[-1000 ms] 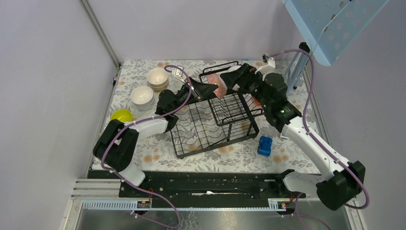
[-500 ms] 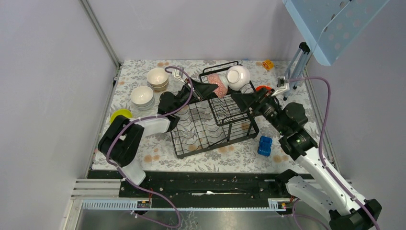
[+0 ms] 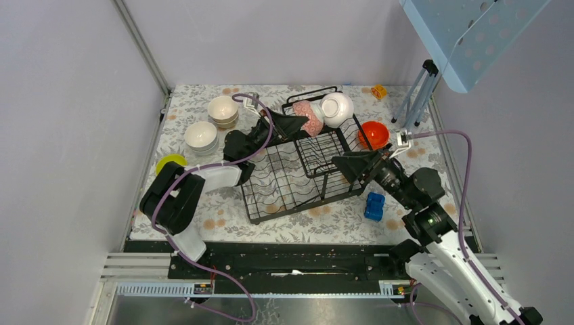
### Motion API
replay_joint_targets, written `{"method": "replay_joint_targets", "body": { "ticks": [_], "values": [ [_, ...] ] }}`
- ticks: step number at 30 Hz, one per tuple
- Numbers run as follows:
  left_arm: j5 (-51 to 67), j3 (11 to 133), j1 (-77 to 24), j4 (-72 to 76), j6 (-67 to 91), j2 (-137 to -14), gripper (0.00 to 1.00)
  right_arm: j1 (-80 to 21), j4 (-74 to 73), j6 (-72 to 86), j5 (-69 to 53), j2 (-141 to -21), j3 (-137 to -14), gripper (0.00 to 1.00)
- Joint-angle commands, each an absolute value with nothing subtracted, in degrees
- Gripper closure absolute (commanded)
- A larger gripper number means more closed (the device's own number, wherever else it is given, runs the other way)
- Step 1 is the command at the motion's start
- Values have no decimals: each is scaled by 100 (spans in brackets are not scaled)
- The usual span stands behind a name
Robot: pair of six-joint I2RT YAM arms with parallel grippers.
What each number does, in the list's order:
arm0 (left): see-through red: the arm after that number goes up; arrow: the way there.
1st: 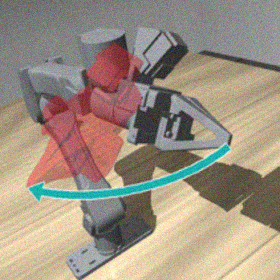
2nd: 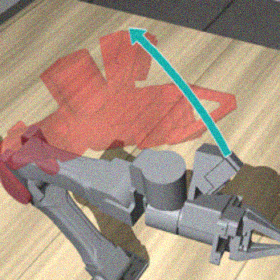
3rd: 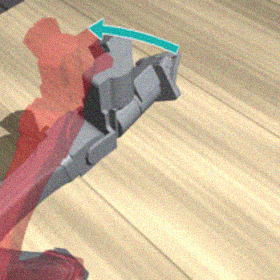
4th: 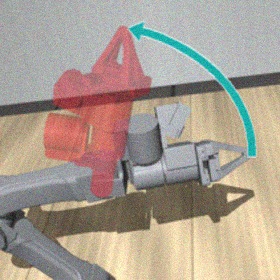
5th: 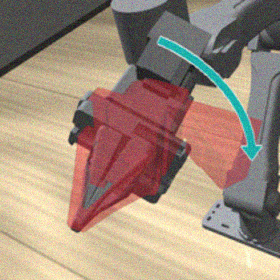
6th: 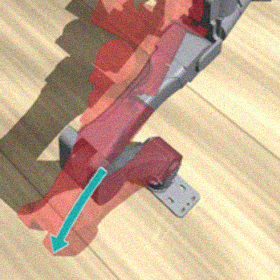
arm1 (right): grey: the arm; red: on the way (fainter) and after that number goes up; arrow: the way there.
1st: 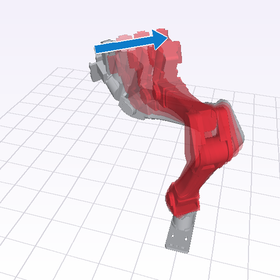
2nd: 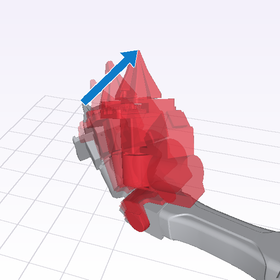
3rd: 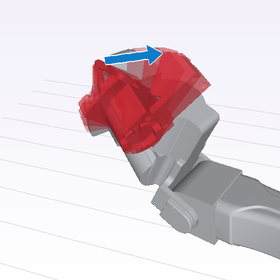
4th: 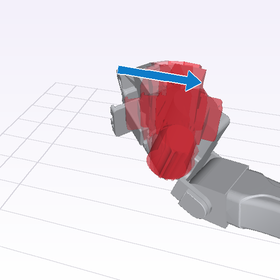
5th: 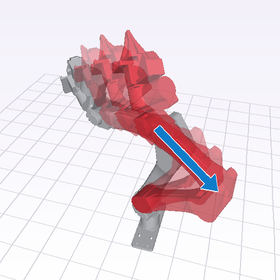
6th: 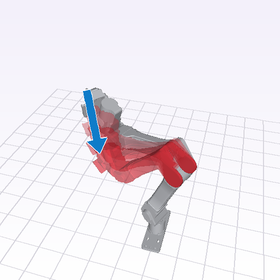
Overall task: Unload the bowls from the dish rack
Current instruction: Pick up the bowl from the dish rack.
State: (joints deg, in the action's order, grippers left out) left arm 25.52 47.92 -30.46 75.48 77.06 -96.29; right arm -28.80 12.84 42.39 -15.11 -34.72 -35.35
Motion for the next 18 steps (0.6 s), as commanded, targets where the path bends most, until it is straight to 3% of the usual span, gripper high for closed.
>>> {"method": "replay_joint_targets", "body": {
  "ticks": [1,18],
  "values": [
    [2587,5180,-3032,8427,7791,-9350,100,-2856,899,3782,-1871,-3016,-3569,5],
    [2603,5357,-3263,7397,7263,-7797,100,-2852,-702,3344,-1948,-1861,-3833,3]
  ]
}}
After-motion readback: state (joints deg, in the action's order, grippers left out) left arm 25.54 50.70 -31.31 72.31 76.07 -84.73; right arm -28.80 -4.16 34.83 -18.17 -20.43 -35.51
